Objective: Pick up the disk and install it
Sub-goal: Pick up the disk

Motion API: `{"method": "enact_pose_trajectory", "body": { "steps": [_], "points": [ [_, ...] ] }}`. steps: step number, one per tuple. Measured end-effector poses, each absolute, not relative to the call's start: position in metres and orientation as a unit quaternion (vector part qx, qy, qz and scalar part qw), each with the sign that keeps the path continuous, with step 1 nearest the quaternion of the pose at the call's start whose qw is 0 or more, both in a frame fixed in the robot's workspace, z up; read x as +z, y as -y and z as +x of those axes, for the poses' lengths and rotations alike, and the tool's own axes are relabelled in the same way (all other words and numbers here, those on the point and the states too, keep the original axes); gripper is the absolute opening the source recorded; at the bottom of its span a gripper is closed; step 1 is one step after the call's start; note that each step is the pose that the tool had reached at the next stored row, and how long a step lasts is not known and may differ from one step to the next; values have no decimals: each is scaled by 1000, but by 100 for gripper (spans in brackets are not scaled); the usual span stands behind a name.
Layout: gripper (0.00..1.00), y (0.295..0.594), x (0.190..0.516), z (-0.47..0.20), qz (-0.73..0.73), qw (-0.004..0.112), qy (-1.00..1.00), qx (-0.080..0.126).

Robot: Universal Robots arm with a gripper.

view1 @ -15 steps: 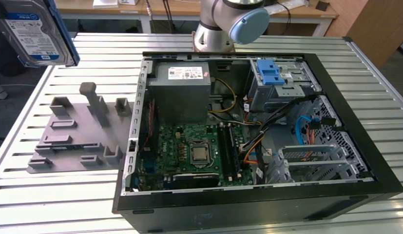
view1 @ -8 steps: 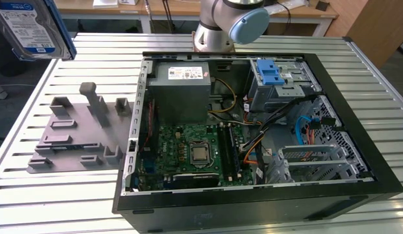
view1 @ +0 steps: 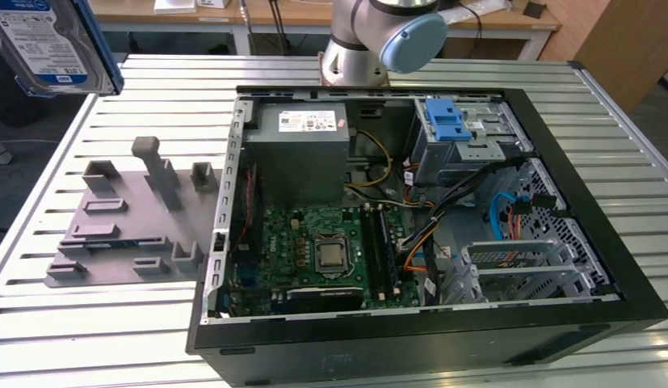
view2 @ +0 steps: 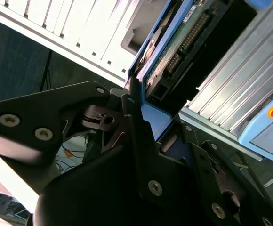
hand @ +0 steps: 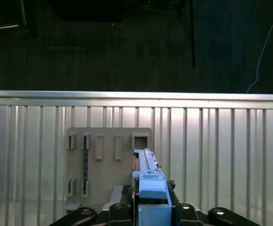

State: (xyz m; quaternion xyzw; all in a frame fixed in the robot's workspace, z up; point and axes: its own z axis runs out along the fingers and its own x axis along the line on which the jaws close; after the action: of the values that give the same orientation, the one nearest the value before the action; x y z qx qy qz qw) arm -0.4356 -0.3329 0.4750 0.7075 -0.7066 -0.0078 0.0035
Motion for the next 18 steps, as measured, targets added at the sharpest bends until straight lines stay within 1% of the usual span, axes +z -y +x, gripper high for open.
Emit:
{"method": "enact_pose_trajectory", "body": {
  "steps": [10,18],
  "points": [
    [36,339,476,-436,708,4,707,-8],
    [36,339,495,-436,708,3,707,-8]
  ]
}}
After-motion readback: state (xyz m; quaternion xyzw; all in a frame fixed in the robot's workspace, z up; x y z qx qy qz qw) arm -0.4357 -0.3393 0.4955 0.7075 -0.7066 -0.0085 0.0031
